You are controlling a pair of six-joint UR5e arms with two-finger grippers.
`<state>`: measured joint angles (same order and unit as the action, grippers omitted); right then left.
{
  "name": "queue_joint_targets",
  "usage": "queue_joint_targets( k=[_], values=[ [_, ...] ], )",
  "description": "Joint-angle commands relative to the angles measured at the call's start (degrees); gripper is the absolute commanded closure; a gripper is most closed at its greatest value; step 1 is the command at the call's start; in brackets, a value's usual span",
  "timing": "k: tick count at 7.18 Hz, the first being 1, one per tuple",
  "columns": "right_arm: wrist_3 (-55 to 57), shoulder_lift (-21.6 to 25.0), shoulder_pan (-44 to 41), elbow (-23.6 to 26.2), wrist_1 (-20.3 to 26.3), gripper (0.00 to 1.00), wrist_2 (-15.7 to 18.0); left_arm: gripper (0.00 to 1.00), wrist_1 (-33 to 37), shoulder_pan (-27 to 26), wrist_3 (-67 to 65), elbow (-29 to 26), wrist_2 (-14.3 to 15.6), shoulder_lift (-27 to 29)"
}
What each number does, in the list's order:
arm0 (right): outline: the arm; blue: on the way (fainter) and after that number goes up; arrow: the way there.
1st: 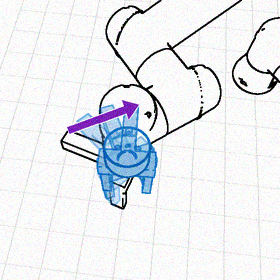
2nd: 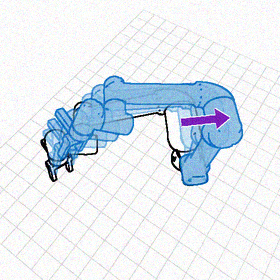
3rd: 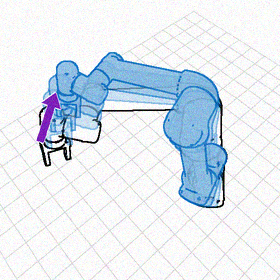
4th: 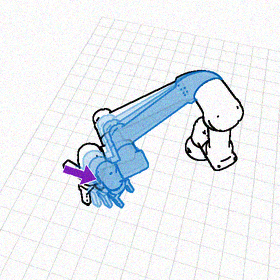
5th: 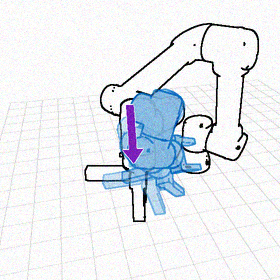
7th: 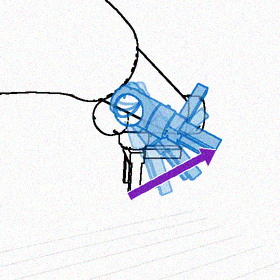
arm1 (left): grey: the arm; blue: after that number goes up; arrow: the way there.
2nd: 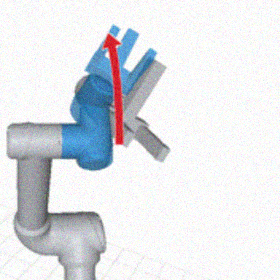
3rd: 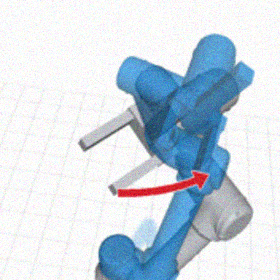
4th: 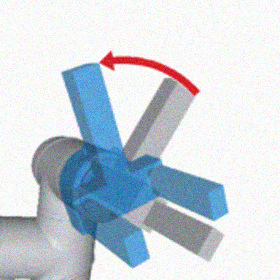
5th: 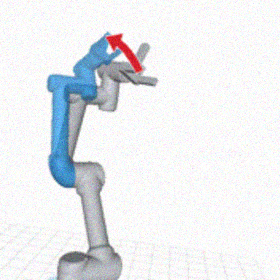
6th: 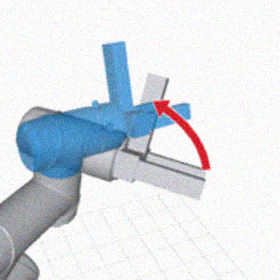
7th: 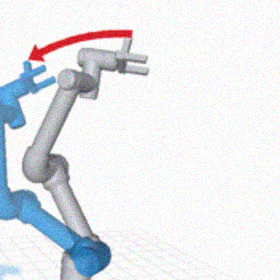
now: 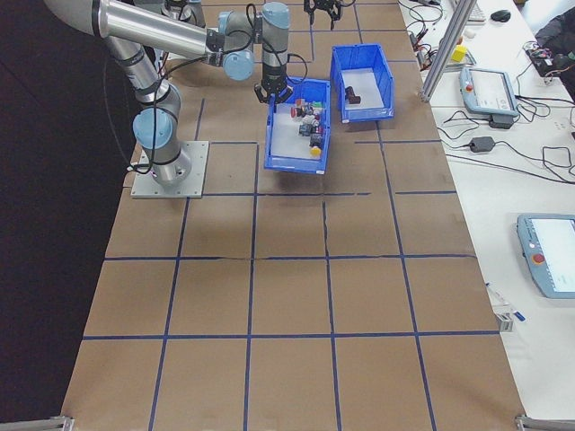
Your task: Place battery box in front
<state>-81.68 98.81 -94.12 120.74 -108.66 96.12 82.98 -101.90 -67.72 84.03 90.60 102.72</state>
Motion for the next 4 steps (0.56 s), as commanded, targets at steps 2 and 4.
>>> queue_joint_targets(
  k=[2,4],
  values=[
    [12.54,0.24,-11.21,1.61,-1.46,0.92,-0.15,0.01,13.48,6.08,43.7,2.02,0.37,-12.77],
    [18.47,0.15,-18.96,1.61,-2.52,0.92,-0.15,0.01,14.14,12.83,68.96,4.03,-0.6,-16.66]
  ],
)
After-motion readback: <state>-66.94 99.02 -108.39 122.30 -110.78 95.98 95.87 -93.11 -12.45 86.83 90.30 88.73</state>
